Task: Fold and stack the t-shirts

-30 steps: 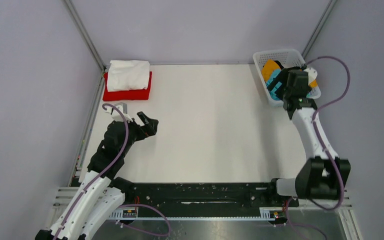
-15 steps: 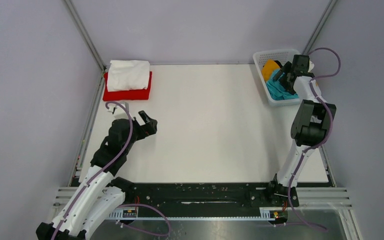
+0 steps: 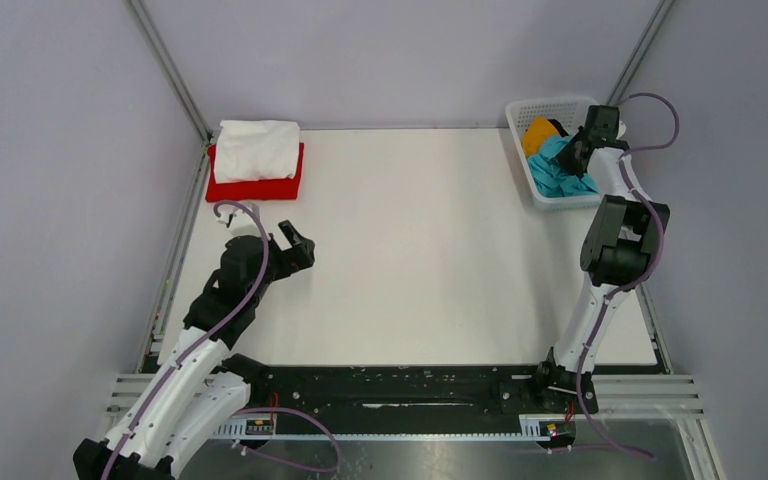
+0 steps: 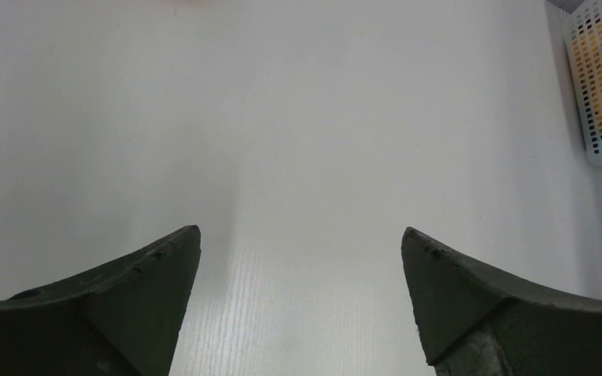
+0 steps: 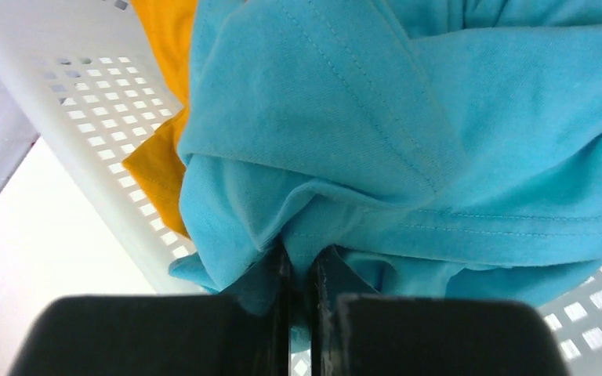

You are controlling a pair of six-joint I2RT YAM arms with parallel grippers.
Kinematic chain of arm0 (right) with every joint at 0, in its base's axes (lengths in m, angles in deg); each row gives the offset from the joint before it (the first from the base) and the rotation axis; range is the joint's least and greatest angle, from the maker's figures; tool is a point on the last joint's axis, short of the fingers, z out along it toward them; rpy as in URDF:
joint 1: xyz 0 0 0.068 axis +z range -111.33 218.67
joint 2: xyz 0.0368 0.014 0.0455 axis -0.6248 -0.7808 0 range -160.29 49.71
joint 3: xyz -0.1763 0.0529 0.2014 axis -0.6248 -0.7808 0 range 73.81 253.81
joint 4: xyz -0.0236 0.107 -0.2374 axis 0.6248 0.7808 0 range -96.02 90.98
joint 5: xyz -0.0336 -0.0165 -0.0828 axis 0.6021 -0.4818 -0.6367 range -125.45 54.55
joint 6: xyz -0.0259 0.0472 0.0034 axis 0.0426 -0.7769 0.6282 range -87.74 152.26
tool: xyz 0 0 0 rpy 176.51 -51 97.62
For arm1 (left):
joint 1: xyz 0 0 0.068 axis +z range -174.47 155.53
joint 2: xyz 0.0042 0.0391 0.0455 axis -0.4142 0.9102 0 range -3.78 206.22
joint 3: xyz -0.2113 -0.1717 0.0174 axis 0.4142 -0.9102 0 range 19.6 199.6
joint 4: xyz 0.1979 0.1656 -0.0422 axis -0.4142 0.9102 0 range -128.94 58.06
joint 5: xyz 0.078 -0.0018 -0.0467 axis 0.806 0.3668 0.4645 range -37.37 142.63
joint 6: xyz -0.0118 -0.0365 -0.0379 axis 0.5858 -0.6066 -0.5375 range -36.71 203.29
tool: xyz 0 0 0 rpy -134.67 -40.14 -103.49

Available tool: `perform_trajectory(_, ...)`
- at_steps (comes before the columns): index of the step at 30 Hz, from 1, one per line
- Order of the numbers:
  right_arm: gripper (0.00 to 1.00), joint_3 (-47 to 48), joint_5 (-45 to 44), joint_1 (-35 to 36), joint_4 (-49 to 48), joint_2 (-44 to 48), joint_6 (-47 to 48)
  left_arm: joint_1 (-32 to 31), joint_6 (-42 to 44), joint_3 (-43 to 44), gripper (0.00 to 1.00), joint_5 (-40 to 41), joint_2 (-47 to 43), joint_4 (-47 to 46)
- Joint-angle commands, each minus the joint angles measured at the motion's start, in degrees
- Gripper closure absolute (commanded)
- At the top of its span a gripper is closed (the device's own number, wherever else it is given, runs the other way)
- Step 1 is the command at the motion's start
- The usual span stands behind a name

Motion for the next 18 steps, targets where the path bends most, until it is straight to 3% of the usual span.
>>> perform_trajectory(1,1.00,2.69,1.75,0.28,-1.34,9.66,1.62,0.12,0.22,2.42,0.01,1.07,-1.19,-1.30)
perform_trajectory(8,1.00,3.68,6.14,0.28,-1.37,26.23,3.69,0.12,-0.86,1.99,0.01,-0.50,-3.24,-1.38)
perform_trajectory(14,1.00,4.65,25.62,1.92,-4.08,36.42,-1.23,0.12,-3.02,1.90,0.01,-1.36,-4.78,-0.84)
perform_trajectory(18,1.00,6.15,32.97,8.47,-4.04,41.00,-2.14,0.12,-5.11,2.76,0.01,-1.53,-5.73,0.90)
